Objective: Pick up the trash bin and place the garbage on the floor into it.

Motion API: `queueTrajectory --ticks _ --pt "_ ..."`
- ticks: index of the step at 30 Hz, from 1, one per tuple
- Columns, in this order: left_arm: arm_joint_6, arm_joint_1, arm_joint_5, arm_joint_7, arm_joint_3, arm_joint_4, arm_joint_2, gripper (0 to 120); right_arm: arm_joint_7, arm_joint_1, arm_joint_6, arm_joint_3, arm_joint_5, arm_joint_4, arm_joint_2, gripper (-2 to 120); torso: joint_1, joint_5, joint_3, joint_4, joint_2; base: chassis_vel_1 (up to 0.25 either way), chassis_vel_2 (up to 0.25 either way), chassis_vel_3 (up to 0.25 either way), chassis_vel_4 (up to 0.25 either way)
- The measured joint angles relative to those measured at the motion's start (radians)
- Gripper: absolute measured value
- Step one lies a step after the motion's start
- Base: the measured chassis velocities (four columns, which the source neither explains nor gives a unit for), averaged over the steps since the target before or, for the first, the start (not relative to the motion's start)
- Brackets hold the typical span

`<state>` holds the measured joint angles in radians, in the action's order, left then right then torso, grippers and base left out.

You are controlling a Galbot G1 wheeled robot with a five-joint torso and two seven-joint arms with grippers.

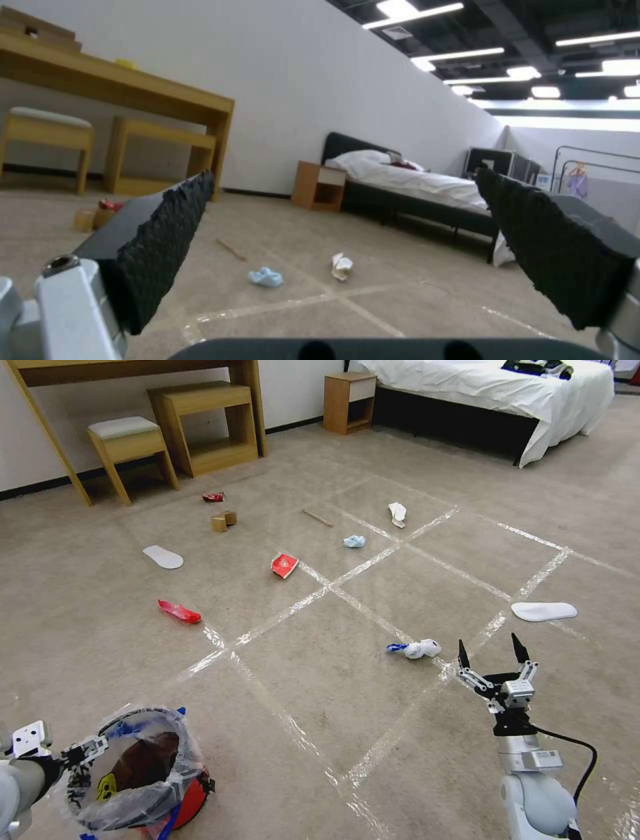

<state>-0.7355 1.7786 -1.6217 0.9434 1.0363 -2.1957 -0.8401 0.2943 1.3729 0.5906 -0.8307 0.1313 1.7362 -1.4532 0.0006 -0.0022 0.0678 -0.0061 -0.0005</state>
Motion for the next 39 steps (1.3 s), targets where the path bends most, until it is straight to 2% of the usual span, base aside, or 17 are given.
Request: queueTrajectory --ticks 1,5,15,35,39 --pt "0.0 -0.022 0.0 0.004 -0.021 0.019 -0.003 100 0.0 0.0 0.0 -0.001 0.0 0.002 0.0 100 0.0 -0.0002 0.0 -0.0002 0.0 0.0 0.0 0.0 0.0" --pt "0.0 -0.045 0.0 0.009 -0.041 0.052 -0.006 100 0.0 0.003 0.0 -0.004 0.0 0.004 0.0 100 0.0 0.0 0.0 -0.0001 0.0 0.0 0.0 0.0 0.0" --pt "0.0 -0.087 -0.004 0.028 -0.076 0.085 -0.009 100 0.0 0.009 0.001 -0.011 -0.004 0.006 -0.006 100 0.0 0.0 0.0 -0.0002 0.0 0.0 0.0 0.0 0.0" --pt "0.0 -0.023 -0.023 0.075 -0.018 0.033 -0.009 100 -0.002 0.004 0.001 -0.007 -0.004 -0.003 -0.001 100 0.0 0.0001 0.0 -0.0001 0.0 0.0 0.0 0.0 0.0" --pt "0.0 -0.036 -0.02 0.082 -0.028 0.059 -0.015 100 -0.002 0.004 0.001 -0.007 -0.003 -0.006 0.0 100 0.0 0.0 0.0 0.0 0.0 0.0 0.0 0.0 0.0"
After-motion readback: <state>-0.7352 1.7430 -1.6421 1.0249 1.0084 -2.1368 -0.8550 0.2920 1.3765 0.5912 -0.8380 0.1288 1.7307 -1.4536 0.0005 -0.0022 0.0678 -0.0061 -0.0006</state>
